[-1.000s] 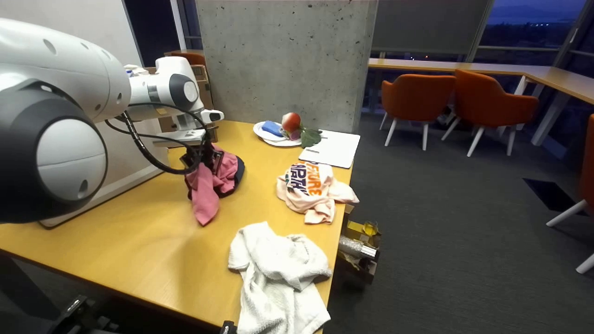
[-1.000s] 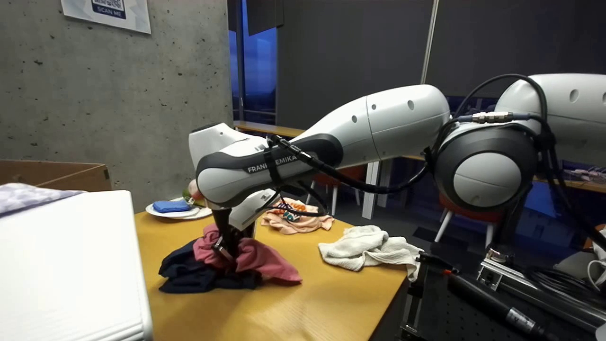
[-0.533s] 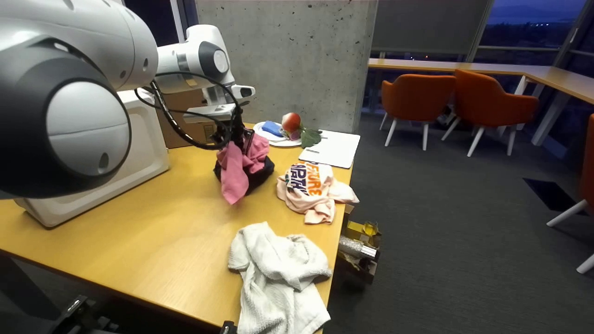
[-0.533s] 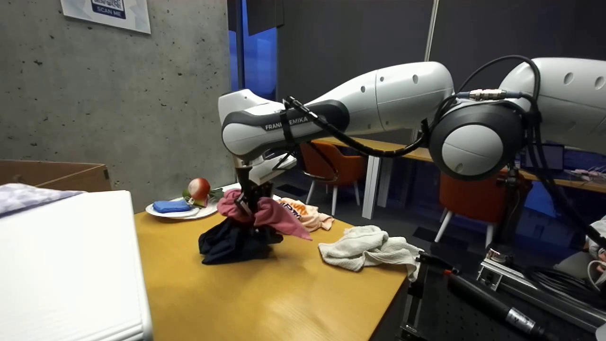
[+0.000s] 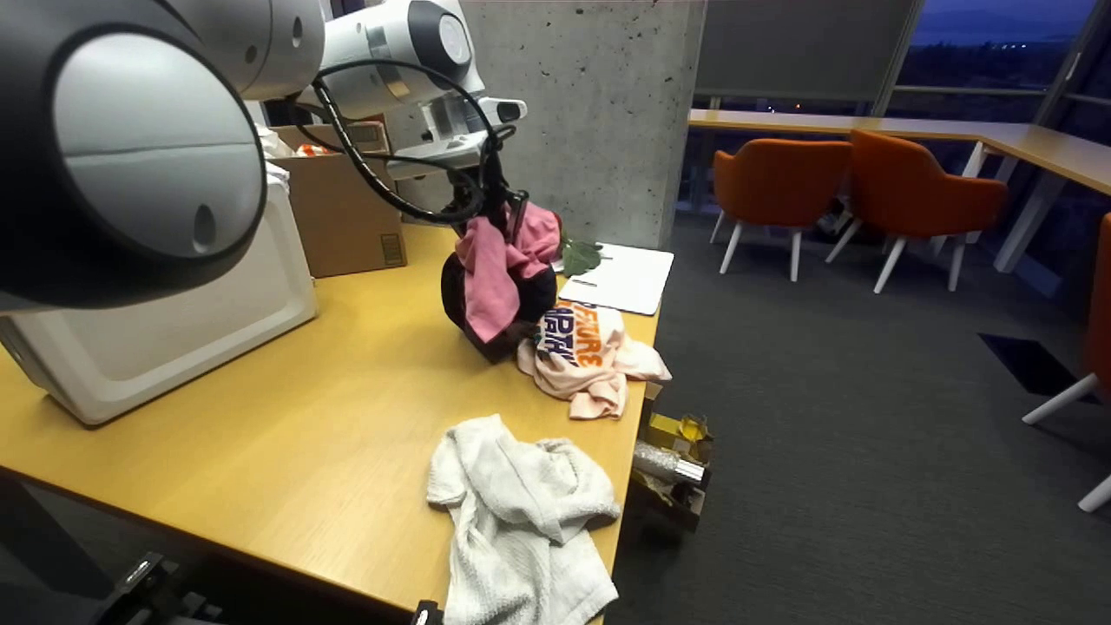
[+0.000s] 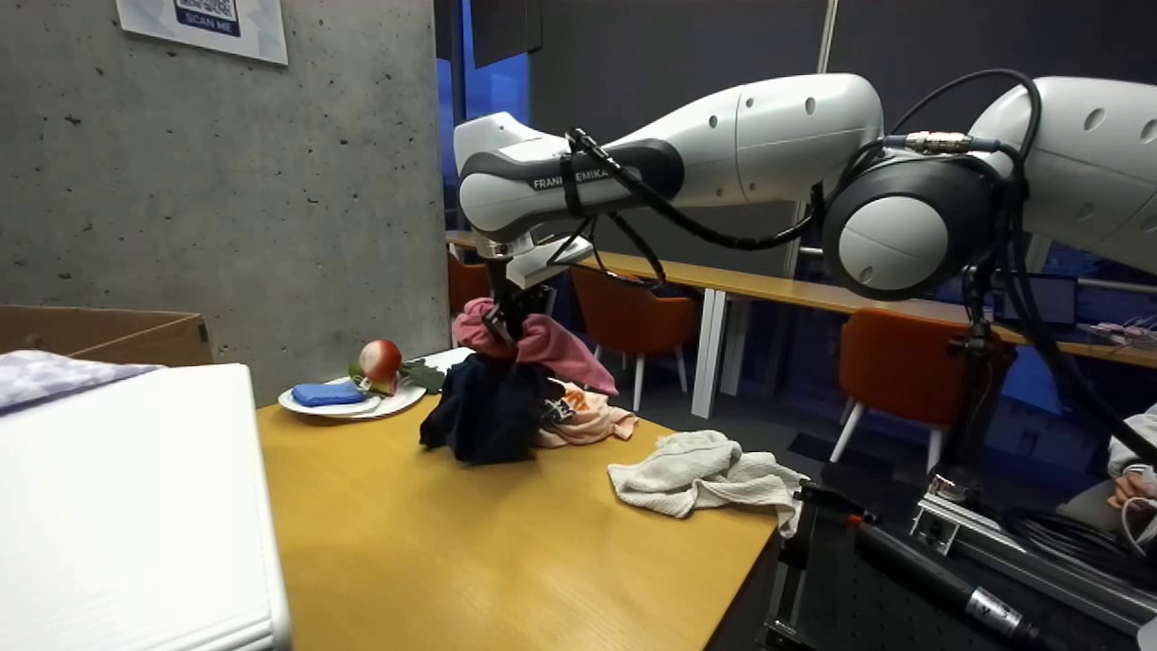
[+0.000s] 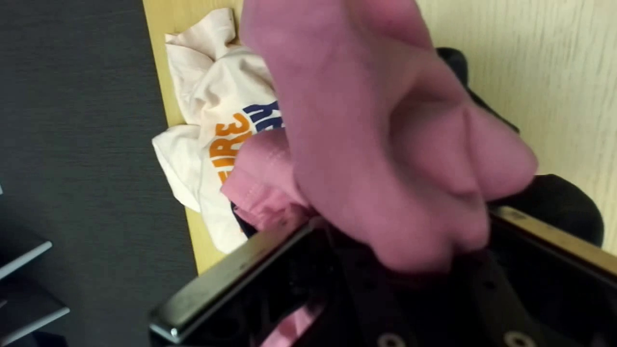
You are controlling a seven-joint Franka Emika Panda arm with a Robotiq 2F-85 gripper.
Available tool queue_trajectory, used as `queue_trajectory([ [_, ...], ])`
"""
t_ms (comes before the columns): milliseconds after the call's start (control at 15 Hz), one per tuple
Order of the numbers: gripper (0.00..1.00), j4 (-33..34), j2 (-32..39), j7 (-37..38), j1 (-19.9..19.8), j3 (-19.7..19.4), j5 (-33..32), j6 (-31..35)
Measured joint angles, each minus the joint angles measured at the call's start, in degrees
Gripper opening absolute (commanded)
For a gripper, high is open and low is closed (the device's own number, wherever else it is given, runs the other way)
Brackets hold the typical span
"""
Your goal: Put the pink shirt on the blue shirt, then put them on the peach shirt, then put them on the white towel and move them backwards
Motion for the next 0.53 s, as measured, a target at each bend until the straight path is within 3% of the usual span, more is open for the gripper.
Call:
queue_trajectory([
  [533, 0.05, -0.2, 6.0, 1.6, -3.6, -0.9, -0.1, -0.5],
])
